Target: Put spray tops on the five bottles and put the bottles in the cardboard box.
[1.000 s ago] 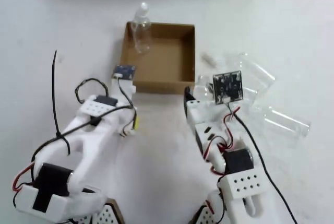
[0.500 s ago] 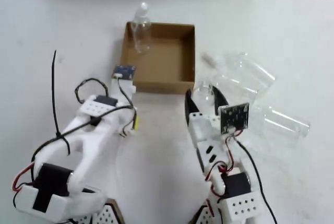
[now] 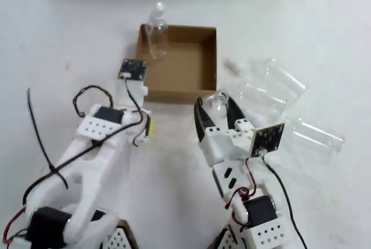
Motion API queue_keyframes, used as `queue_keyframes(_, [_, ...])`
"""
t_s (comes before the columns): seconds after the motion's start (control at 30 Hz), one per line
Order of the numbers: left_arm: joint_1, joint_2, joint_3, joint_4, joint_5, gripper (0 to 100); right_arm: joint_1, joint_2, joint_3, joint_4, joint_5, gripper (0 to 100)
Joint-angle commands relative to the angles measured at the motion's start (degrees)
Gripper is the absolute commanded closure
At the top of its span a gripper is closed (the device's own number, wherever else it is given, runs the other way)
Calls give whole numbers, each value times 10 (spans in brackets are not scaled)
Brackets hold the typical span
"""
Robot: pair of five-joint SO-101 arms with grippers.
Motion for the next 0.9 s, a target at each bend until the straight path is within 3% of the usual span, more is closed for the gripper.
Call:
queue_keyframes(0.0, [-20,-82,-6,13,-10,976,-4,0,5,-37,-1,981])
queue_keyframes(0.3, [-58,-221,-34,16,-121,976,-29,0,5,-37,-1,937])
queue_keyframes(0.53, [-75,-313,-87,13,-155,976,-80,1,5,-32,-1,933])
queue_keyframes(0.87, [-31,-362,-227,11,-149,976,-175,1,5,-36,30,932])
